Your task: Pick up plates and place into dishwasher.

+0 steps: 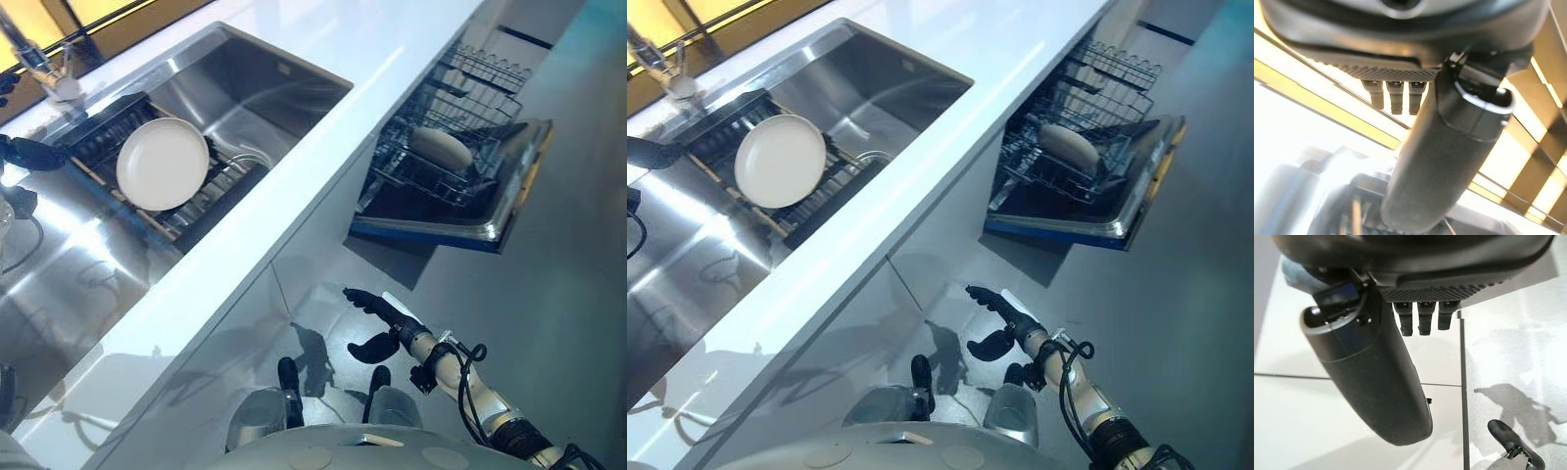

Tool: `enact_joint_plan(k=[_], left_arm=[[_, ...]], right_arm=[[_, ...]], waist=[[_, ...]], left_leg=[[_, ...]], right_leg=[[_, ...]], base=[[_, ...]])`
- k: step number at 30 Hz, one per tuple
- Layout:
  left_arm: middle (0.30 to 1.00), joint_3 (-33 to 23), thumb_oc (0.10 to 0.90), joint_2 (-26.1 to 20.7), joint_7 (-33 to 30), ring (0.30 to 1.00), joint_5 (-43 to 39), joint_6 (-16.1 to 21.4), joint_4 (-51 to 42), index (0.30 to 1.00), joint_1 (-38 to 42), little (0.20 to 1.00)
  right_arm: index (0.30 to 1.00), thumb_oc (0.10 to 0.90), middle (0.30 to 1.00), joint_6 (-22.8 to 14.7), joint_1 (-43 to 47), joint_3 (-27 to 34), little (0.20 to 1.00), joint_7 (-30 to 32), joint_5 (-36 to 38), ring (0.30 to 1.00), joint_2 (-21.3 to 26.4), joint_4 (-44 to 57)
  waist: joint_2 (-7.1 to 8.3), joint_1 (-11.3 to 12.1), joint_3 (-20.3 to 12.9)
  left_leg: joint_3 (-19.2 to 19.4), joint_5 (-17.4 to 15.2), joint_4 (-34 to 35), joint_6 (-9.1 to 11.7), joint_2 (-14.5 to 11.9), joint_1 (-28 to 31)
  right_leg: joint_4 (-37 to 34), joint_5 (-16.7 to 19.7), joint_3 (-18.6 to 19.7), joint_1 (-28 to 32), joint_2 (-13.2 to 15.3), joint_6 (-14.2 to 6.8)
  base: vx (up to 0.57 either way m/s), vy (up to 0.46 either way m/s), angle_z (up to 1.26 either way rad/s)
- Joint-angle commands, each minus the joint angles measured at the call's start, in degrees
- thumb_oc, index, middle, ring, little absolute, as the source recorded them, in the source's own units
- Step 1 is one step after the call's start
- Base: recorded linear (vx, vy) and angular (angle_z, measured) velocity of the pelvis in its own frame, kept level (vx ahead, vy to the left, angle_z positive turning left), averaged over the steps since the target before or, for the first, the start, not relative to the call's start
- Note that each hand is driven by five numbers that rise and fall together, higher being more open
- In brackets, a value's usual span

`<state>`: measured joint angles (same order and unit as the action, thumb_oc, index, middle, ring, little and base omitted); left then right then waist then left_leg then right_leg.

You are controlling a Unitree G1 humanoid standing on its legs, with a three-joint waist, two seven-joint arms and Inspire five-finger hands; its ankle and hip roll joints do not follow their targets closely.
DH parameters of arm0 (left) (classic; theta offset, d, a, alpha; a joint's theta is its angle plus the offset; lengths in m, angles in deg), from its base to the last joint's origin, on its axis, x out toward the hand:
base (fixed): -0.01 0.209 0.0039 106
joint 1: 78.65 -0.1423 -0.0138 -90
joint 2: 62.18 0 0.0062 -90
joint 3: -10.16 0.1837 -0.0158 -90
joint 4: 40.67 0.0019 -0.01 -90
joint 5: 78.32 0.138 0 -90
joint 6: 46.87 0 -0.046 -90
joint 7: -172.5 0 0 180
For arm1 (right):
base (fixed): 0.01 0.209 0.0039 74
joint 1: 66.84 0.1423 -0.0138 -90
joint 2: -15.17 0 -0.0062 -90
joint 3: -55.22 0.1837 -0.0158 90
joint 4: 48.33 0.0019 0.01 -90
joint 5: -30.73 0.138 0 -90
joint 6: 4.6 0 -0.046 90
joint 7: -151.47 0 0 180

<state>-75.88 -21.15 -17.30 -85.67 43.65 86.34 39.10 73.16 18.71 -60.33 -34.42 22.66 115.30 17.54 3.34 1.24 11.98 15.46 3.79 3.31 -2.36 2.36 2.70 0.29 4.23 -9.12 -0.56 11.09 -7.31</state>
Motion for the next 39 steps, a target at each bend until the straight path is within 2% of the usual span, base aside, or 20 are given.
enact_joint_plan(k=[1,3,5,7,9,16,17,22,25,29,30,31,32,35,37,39], left_arm=[[0.9,-4.08,0.8,-1.41,-3.87,0.9,0.68,5.88,-3.44,0.9,3.08,0.9],[0.9,-2.07,0.8,0.35,-4.0,0.9,0.96,5.7,-4.22,0.9,4.59,0.9],[0.9,-0.86,0.8,1.24,-2.97,0.9,0.09,5.02,-4.95,0.9,5.9,0.9],[0.9,1.33,0.8,3.49,0.2,0.9,0.51,2.63,-4.91,0.9,8.42,0.9],[0.9,2.06,0.8,4.16,2.72,0.9,1.21,0.49,-4.14,0.9,8.4,0.9],[0.9,3.16,0.8,1.67,8.6,0.9,1.74,-2.22,0.5,0.9,6.92,0.9],[0.9,3.17,0.8,1.83,8.96,0.9,2.94,-4.12,0.27,0.9,6.86,0.9],[0.9,3.41,0.8,2.27,8.09,0.9,6.66,-7.45,0.92,0.9,7.02,0.9],[0.9,4.24,0.8,2.24,6.7,0.9,9.45,-8.19,1.98,0.9,8.02,0.9],[0.9,5.65,0.8,2.49,4.88,0.9,10.6,-8.94,2.71,0.9,9.87,0.9],[0.9,5.94,0.8,2.87,3.9,0.9,10.71,-8.45,3.23,0.9,10.14,0.9],[0.9,6.04,0.8,2.94,3.73,0.9,10.79,-8.34,3.37,0.9,10.27,0.9],[0.9,6.37,0.8,3.15,2.72,0.9,10.71,-8.1,3.27,0.9,10.35,0.9],[0.9,5.68,0.8,3.2,1.36,0.9,9.21,-7.63,1.53,0.9,9.06,0.9],[0.9,4.96,0.8,3.17,1.49,0.9,9.01,-8.66,-0.83,0.9,8.09,0.9],[0.9,3.62,0.8,3.06,1.33,0.9,8.75,-9.31,-2.9,0.9,6.73,0.9]], right_arm=[[0.9,0.8,0.9,-4.96,0.53,0.07,0.9,0.88,2.18,0.9,3.85,3.15],[0.9,0.8,0.9,-5.48,0.86,0.3,0.9,1.94,2.97,0.9,3.6,1.92],[0.9,0.8,0.9,-5.79,1.17,0.26,0.9,2.48,3.09,0.9,3.13,1.06],[0.9,0.8,0.9,-6.07,1.93,-0.23,0.9,3.58,2.75,0.9,1.97,-0.28],[0.9,0.8,0.9,-5.22,2.35,-0.21,0.9,3.94,2.75,0.9,1.94,-0.13],[0.9,0.8,0.9,-3.81,1.55,1.05,0.9,2.66,2.05,0.9,3.85,1.17],[0.9,0.8,0.9,-3.76,1.2,1.32,0.9,2.7,1.66,0.9,4.11,1.18],[0.9,0.8,0.9,-4.21,0.18,2.32,0.9,2.31,0.86,0.9,4.9,0.53],[0.9,0.8,0.9,-4.82,-0.27,2.56,0.9,2.51,1.11,0.9,5.22,0.03],[0.9,0.8,0.9,-5.04,-0.11,2.45,0.9,3.11,2.82,0.9,5.01,-0.51],[0.9,0.8,0.9,-4.86,0.15,2.1,0.9,3.38,3.37,0.9,4.87,-0.59],[0.9,0.8,0.9,-4.85,0.22,2.03,0.9,3.39,3.51,0.9,4.83,-0.6],[0.9,0.8,0.9,-5.11,0.5,1.6,0.9,3.85,4.28,0.9,4.86,-0.68],[0.9,0.8,0.9,-5.43,1.6,0.58,0.9,4.16,4.39,0.9,5.16,-1.2],[0.9,0.8,0.9,-5.61,2.31,0.54,0.9,4.19,4.15,0.9,5.04,-2.15],[0.9,0.8,0.9,-5.56,3.11,0.65,0.9,3.99,4.27,0.9,4.63,-3.2]], waist=[[-4.15,-3.24,-6.61],[-4.07,-4.22,-6.79],[-4.29,-4.9,-6.68],[-4.83,-5.75,-6.22],[-5.09,-5.72,-6.4],[-5.3,-5.9,-6.78],[-5.21,-5.88,-6.78],[-5.01,-6.19,-7.1],[-4.94,-6.68,-7.11],[-4.31,-7.02,-6.82],[-3.92,-6.98,-6.4],[-3.88,-7.02,-6.35],[-3.4,-6.88,-5.4],[-2.88,-6.04,-3.79],[-2.96,-5.46,-3.11],[-3.84,-4.85,-2.89]], left_leg=[[-10.38,-5.53,-4.28,2.27,2.02,-2.47],[-11.5,-5.8,-3.74,1.77,3.65,-1.6],[-12.07,-6.05,-3.35,1.42,4.21,-0.77],[-13.07,-6.89,-3.06,0.57,4.72,0.54],[-13.46,-7.14,-3.88,0.59,4.86,0.49],[-11.58,-8.72,-7.53,1.22,4.54,0.07],[-11.23,-8.9,-7.87,1.33,4.42,-0.05],[-10.88,-9.03,-7.77,1.44,4.33,-0.08],[-10.05,-9.29,-8.0,1.51,3.92,0.04],[-9.61,-10.83,-12.25,1.92,3.57,-1.07],[-9.69,-10.41,-16.46,2.63,3.25,-2.39],[-9.79,-10.32,-17.62,2.84,3.1,-2.98],[-9.79,-6.34,-25.69,4.59,2.16,-5.85],[-10.08,-2.45,-38.4,6.35,2.11,-11.97],[-10.19,-2.25,-37.33,6.07,0.47,-13.44],[-11.28,-1.81,-26.94,5.61,-2.16,-11.67]], right_leg=[[2.17,-2.95,2.47,-2.04,-7.98,0.65],[0.06,-1.39,3.77,-2.83,-10.42,1.15],[0.32,-0.49,4.53,-4.28,-11.2,1.06],[3.14,-0.76,5.31,-6.31,-11.93,1.2],[3.56,-1.36,5.16,-5.76,-12.11,1.43],[0.41,-2.69,3.75,-0.93,-11.43,2.29],[-0.34,-2.93,3.65,0.03,-11.27,2.36],[-1.97,-2.99,4.31,1.24,-11.26,2.29],[-1.73,-3.45,4.46,1.43,-11.09,2.4],[-0.28,-4.6,4.74,1.46,-10.21,2.94],[0.56,-5.14,4.66,1.6,-9.67,3.53],[0.79,-5.3,4.53,1.53,-9.62,3.69],[1.99,-5.84,3.7,1.61,-9.01,4.83],[4.47,-6.14,2.88,1.35,-7.71,6.08],[5.17,-6.34,3.71,1.78,-7.27,6.06],[5.24,-7.3,5.24,2.8,-7.45,5.39]], base=[[0.14,0.012,-0.28],[0.16,-0.013,0.0],[0.16,-0.073,0.14],[0.18,-0.137,0.29],[0.11,-0.096,0.33],[0.13,-0.034,0.03],[0.11,0.007,0.07],[0.11,0.025,0.04],[0.07,0.008,0.08],[0.05,-0.049,0.15],[0.02,-0.049,0.22],[0.01,-0.087,0.44],[-0.01,-0.073,0.43],[0.02,-0.006,0.34],[0.13,0.144,0.09],[0.25,0.281,-0.28]])
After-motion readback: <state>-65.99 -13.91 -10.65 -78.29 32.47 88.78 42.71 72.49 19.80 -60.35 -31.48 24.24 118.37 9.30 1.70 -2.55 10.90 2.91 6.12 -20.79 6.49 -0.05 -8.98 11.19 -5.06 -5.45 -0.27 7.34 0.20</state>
